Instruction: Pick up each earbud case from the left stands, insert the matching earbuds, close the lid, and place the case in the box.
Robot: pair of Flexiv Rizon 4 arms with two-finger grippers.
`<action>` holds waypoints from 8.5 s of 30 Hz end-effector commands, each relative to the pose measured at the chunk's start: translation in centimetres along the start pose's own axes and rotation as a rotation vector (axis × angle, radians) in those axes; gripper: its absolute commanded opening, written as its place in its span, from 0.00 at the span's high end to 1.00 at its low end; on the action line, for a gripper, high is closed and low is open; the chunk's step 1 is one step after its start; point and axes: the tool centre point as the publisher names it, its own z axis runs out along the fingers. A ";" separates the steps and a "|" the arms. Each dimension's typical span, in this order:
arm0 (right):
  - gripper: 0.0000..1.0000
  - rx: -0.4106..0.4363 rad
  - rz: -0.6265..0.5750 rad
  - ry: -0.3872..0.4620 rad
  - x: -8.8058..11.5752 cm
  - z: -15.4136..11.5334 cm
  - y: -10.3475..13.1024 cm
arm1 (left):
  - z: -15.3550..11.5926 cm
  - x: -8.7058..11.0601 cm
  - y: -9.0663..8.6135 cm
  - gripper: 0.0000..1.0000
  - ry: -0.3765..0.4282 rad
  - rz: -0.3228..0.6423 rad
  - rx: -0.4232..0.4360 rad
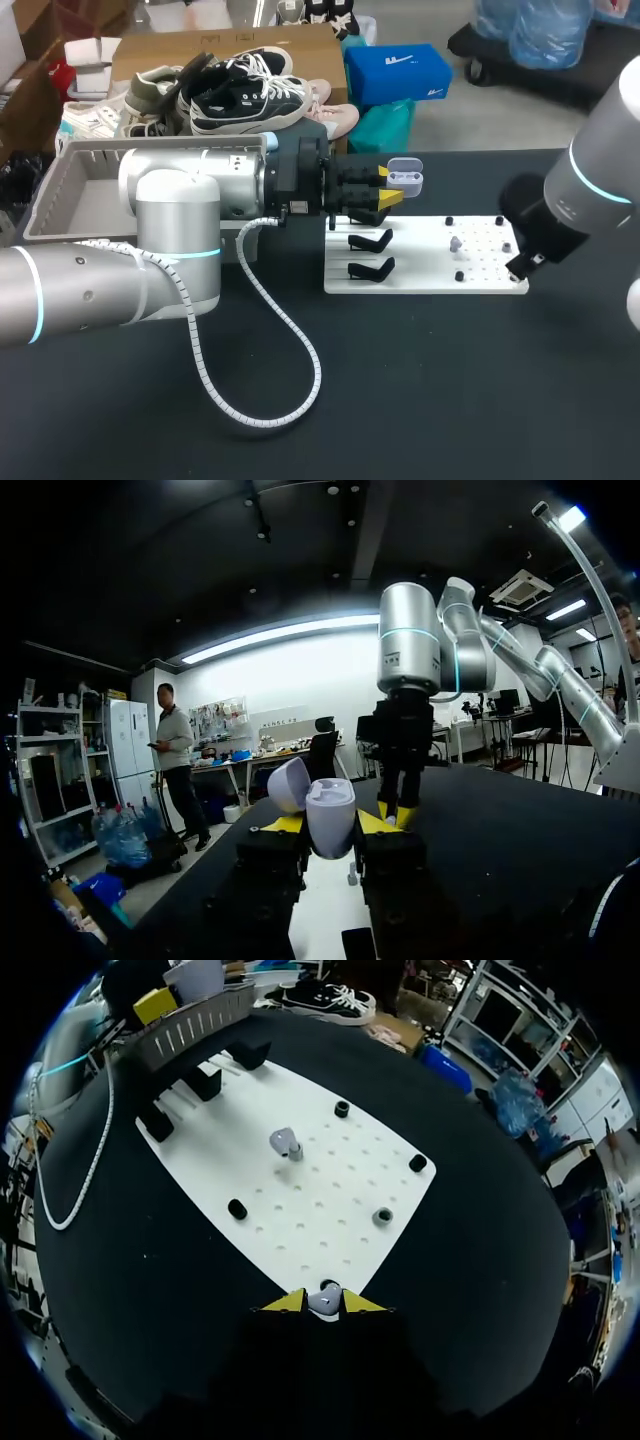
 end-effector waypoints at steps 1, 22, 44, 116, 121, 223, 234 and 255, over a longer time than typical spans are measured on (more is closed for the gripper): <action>1.00 0.031 0.006 -0.011 0.6 -1.6 0.3 | 0.0 0.1 0.0 1.00 -0.001 0.001 0.000; 1.00 0.024 0.047 -0.034 1.0 -3.3 0.9 | 0.0 0.1 0.0 1.00 -0.001 0.001 0.000; 1.00 0.154 0.669 0.012 -3.3 -6.7 2.7 | 0.0 0.1 0.0 1.00 -0.001 0.001 0.000; 1.00 0.215 1.083 -0.033 -19.3 -8.9 7.9 | 0.0 0.1 0.0 1.00 -0.001 0.001 0.000; 1.00 0.211 1.085 -0.032 -19.6 -8.6 7.8 | 0.0 0.1 0.0 1.00 -0.001 0.001 0.000; 0.26 0.020 0.921 -0.029 -10.1 -0.3 4.3 | 0.0 0.1 0.0 1.00 -0.001 0.001 0.000; 0.27 0.016 0.947 -0.007 -9.8 0.7 4.2 | 0.0 0.1 0.0 1.00 -0.001 0.001 0.000; 0.41 0.005 0.987 0.020 -10.3 1.9 4.1 | 0.0 0.1 0.0 1.00 -0.001 0.001 0.000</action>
